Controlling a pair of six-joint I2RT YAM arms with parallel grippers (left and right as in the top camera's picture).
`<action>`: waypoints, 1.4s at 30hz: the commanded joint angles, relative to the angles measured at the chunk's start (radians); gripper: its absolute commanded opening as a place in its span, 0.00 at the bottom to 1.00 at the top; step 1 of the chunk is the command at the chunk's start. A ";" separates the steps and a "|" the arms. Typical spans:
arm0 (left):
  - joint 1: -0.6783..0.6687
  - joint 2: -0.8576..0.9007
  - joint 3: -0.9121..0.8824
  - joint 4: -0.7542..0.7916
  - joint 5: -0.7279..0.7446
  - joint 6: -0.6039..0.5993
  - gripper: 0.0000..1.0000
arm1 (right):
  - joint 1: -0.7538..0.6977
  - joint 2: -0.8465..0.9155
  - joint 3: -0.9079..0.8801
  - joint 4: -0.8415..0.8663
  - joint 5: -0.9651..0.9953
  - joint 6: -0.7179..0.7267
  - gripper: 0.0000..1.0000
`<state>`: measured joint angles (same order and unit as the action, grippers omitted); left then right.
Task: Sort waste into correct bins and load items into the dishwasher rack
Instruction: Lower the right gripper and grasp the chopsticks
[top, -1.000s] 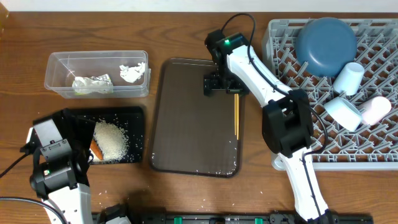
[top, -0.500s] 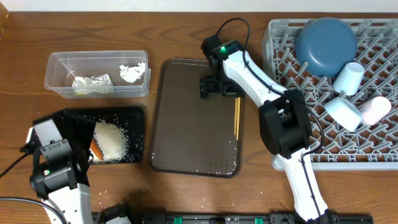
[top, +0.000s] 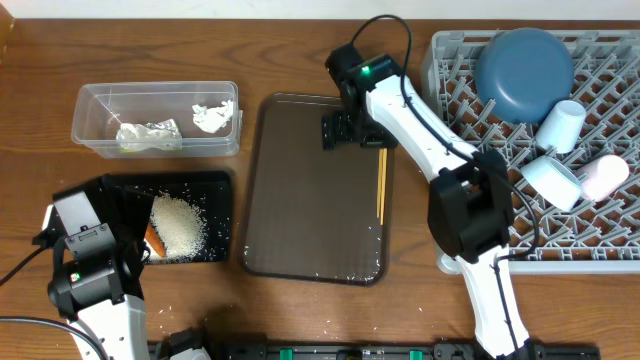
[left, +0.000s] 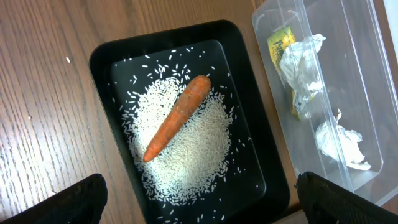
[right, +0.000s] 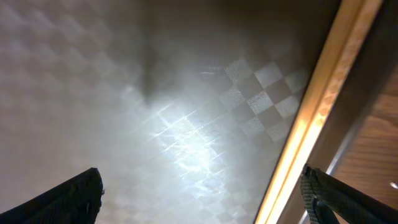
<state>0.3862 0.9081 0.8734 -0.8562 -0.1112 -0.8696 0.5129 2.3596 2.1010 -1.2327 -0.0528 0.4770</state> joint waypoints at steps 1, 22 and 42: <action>0.006 0.001 -0.001 -0.003 -0.005 -0.012 1.00 | -0.002 -0.024 0.010 0.003 0.005 -0.015 0.99; 0.006 0.001 -0.001 -0.003 -0.005 -0.011 1.00 | -0.013 -0.017 -0.148 0.118 0.049 0.035 0.99; 0.006 0.001 -0.001 -0.003 -0.005 -0.011 1.00 | -0.008 -0.017 -0.217 0.175 0.048 0.061 0.99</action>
<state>0.3862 0.9081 0.8734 -0.8562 -0.1116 -0.8719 0.5102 2.3493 1.9038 -1.0580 -0.0132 0.5159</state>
